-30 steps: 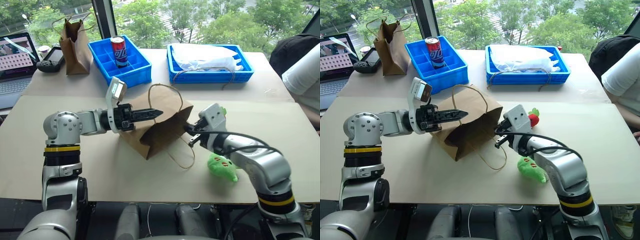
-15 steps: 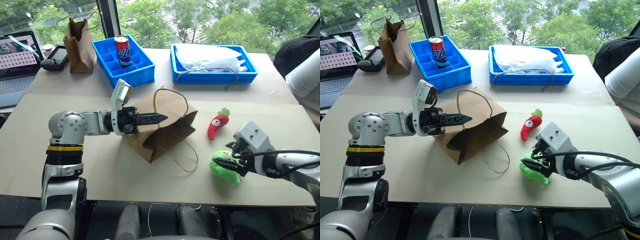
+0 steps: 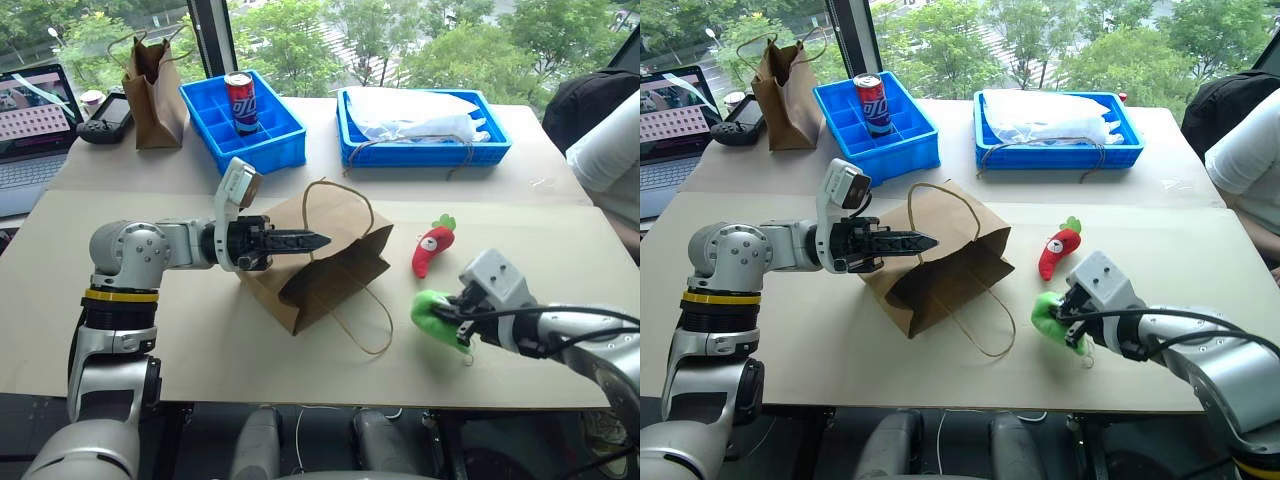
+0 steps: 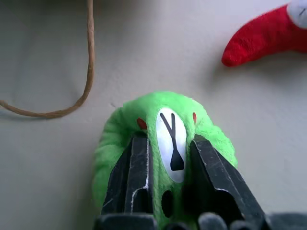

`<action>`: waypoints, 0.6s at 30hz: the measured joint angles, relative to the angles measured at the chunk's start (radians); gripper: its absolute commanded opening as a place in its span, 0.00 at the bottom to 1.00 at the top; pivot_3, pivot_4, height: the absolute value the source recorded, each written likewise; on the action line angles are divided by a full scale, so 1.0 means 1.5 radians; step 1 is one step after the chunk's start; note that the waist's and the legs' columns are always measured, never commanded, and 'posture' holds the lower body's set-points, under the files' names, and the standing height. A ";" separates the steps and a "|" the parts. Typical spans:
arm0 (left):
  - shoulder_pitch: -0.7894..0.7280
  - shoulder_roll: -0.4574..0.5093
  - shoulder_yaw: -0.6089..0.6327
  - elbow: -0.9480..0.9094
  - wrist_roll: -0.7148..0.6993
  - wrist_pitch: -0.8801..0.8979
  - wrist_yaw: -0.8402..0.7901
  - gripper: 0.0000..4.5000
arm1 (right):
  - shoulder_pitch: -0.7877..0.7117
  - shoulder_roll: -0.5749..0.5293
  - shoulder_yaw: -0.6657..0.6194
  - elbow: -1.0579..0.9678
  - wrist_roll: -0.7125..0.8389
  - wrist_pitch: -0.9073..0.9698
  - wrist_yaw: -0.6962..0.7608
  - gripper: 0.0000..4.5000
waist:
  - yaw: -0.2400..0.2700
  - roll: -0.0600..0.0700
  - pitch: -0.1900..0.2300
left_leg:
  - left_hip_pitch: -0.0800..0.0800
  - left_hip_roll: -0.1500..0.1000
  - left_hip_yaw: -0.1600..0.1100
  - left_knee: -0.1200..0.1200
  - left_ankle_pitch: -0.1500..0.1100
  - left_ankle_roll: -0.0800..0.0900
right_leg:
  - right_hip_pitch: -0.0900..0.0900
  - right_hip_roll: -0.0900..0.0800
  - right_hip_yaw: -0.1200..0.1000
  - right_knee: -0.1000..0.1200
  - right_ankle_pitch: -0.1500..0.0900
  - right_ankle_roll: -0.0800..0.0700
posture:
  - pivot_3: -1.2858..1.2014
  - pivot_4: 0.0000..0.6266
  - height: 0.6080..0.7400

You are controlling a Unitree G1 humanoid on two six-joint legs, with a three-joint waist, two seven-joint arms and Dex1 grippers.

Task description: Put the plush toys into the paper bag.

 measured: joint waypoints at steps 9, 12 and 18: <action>-0.015 -0.020 -0.004 0.008 0.000 0.000 0.014 0.00 | -0.187 0.154 0.106 0.004 0.048 0.062 -0.075 0.00 | 0.003 0.000 0.000 | -0.001 0.000 0.000 0.000 0.000 0.000 | -0.001 0.000 0.000 -0.001 0.000 0.000 | 0.52 0.24 0.75; -0.016 -0.024 0.002 0.008 -0.004 0.003 0.023 0.00 | -0.195 0.234 0.127 0.045 0.031 0.052 -0.115 0.00 | 0.001 0.000 0.000 | -0.001 0.000 0.000 0.000 0.000 0.000 | -0.001 0.000 -0.001 0.000 0.000 0.000 | 0.52 0.24 0.75; -0.015 -0.027 0.007 -0.004 -0.019 0.024 0.036 0.00 | -0.196 0.391 0.131 0.111 0.008 -0.002 -0.184 0.00 | -0.001 0.000 0.000 | -0.001 0.000 -0.001 0.000 0.000 0.000 | -0.001 0.000 -0.001 0.000 0.000 0.000 | 0.52 0.24 0.75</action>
